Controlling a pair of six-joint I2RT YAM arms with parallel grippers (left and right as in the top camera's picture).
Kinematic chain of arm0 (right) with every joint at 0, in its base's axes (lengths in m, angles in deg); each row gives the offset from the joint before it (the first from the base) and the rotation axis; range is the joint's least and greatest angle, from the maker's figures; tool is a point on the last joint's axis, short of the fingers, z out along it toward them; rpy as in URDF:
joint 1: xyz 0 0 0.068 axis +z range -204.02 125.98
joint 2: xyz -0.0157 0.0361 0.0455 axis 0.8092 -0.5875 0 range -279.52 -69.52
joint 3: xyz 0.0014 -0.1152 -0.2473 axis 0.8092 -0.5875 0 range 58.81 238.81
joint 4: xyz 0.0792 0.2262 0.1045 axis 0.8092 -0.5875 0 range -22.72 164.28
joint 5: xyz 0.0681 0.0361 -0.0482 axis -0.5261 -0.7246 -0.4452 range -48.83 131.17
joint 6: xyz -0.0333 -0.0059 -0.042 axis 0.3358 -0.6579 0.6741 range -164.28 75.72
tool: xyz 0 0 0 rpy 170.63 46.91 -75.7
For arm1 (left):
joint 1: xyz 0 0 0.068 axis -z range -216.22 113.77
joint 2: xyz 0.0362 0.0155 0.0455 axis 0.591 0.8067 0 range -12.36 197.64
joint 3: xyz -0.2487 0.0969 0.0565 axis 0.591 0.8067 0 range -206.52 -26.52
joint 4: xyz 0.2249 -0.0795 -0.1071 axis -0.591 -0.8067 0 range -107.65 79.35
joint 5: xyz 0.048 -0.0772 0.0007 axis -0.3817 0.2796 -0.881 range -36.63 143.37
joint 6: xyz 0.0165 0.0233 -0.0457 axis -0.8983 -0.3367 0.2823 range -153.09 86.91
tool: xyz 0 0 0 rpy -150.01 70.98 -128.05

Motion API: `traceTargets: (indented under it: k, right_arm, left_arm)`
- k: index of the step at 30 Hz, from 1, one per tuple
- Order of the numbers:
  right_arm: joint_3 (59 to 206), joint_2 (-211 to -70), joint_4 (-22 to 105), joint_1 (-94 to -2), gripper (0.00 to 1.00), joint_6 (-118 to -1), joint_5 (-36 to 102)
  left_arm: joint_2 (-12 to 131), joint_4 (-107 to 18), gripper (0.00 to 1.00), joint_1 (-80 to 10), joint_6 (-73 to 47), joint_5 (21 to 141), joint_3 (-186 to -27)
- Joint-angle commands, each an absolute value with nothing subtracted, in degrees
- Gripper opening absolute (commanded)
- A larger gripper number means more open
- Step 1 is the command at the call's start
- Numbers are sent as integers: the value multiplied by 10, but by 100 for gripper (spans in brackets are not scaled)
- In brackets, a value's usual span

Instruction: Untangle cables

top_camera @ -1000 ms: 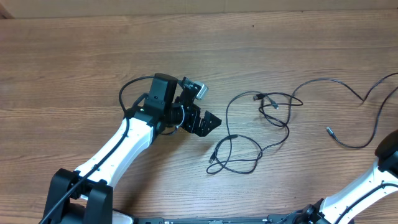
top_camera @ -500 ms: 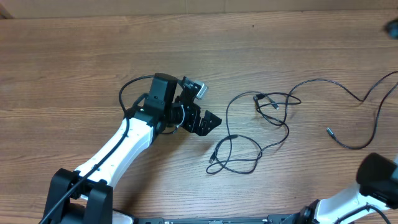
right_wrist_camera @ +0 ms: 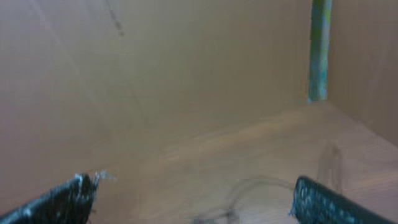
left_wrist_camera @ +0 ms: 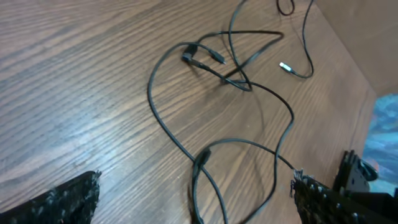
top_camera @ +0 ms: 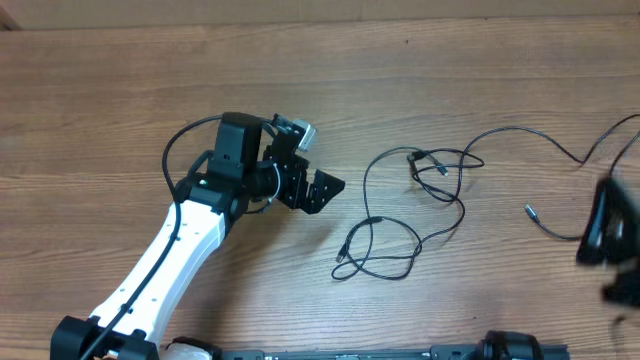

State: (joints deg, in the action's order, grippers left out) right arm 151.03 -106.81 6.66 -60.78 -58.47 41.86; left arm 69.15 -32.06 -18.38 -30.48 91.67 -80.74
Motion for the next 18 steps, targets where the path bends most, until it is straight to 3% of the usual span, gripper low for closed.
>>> traceTargets:
  k: [1,4,7,11,18]
  right_arm:
    - [1269,-1047,114,-608,100,-733,377]
    - [1157,-1076,190,-608,100,-813,312]
    - [1062,-1193,296,-608,100,-917,253]
    - [1057,-1372,384,-608,100,-940,149]
    - [1057,-1570,504,-608,100,-985,102]
  left_arm:
    - [680,-325,100,-187,-319,917,-821]
    - [680,-330,100,-187,-318,917,-821]
    - [680,-332,100,-187,-318,917,-821]
    - [680,-331,100,-187,-319,917,-821]
    - [680,-334,100,-187,-318,889,-821]
